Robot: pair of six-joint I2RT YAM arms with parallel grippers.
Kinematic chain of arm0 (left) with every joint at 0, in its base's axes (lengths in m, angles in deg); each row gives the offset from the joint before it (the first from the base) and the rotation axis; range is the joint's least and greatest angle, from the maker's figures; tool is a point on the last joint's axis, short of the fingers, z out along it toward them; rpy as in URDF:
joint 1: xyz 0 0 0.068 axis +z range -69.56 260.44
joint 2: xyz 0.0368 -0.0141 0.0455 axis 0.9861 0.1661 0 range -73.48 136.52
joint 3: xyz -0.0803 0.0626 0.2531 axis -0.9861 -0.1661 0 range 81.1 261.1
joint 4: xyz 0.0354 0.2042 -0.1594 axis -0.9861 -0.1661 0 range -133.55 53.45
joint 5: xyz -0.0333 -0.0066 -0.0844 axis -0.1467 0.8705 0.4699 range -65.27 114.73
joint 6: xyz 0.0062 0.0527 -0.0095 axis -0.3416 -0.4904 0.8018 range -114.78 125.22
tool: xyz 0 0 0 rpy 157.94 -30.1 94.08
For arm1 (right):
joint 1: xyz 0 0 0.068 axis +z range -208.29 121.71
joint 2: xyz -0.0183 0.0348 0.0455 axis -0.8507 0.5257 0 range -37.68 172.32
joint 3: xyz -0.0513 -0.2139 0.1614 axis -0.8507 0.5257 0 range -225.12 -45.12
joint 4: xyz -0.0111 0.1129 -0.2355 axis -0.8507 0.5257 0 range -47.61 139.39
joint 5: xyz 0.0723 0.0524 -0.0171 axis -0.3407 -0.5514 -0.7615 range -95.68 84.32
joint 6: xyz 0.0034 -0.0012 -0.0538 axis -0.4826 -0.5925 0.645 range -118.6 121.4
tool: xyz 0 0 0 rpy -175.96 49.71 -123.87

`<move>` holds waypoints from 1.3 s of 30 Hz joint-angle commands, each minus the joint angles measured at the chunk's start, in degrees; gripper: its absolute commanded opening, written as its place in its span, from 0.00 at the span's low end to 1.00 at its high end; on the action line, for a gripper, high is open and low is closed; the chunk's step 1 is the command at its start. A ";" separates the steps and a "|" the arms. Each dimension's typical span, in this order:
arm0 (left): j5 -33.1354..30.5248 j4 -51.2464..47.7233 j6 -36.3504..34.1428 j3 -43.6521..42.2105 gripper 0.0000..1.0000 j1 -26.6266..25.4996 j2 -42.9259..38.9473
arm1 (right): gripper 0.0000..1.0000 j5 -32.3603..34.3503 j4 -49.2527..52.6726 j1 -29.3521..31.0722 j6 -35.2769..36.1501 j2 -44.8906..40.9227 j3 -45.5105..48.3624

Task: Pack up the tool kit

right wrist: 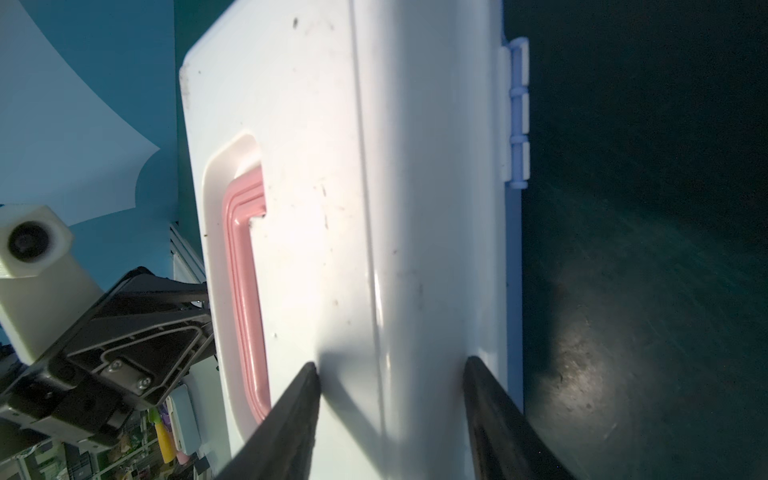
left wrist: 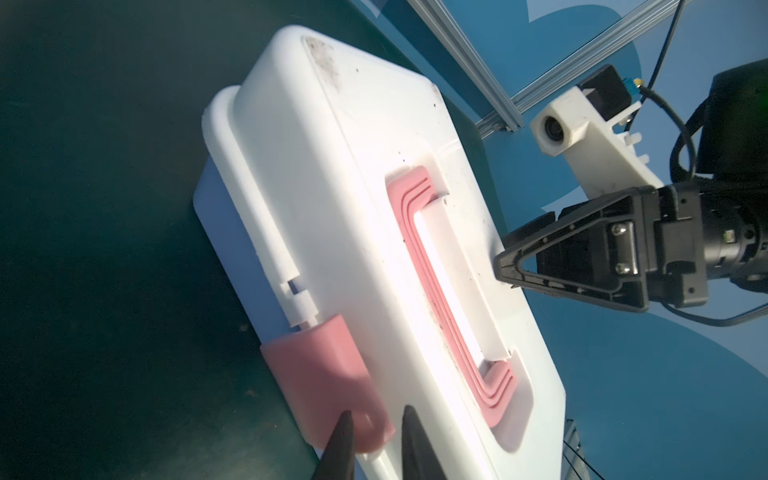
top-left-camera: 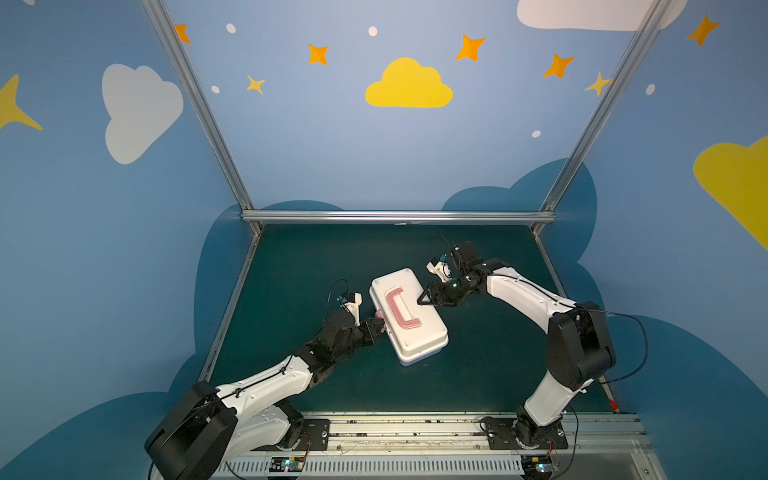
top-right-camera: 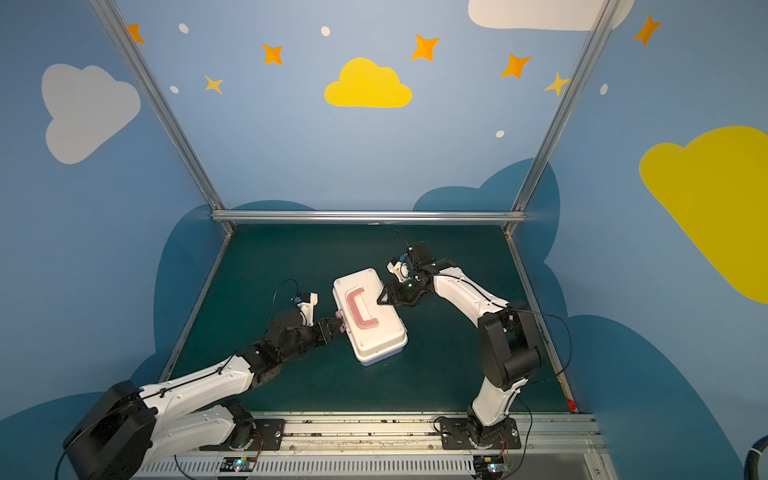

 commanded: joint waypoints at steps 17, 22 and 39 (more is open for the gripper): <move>1.13 0.35 -1.50 1.01 0.19 0.10 1.83 | 0.53 0.39 6.04 3.17 -0.17 4.45 3.34; 1.74 1.20 -1.50 1.22 0.19 0.09 2.96 | 0.53 0.39 6.09 3.16 -0.25 4.66 3.34; 2.77 1.83 -1.80 2.37 0.18 -0.26 5.06 | 0.53 0.63 6.05 3.17 -0.29 4.58 3.60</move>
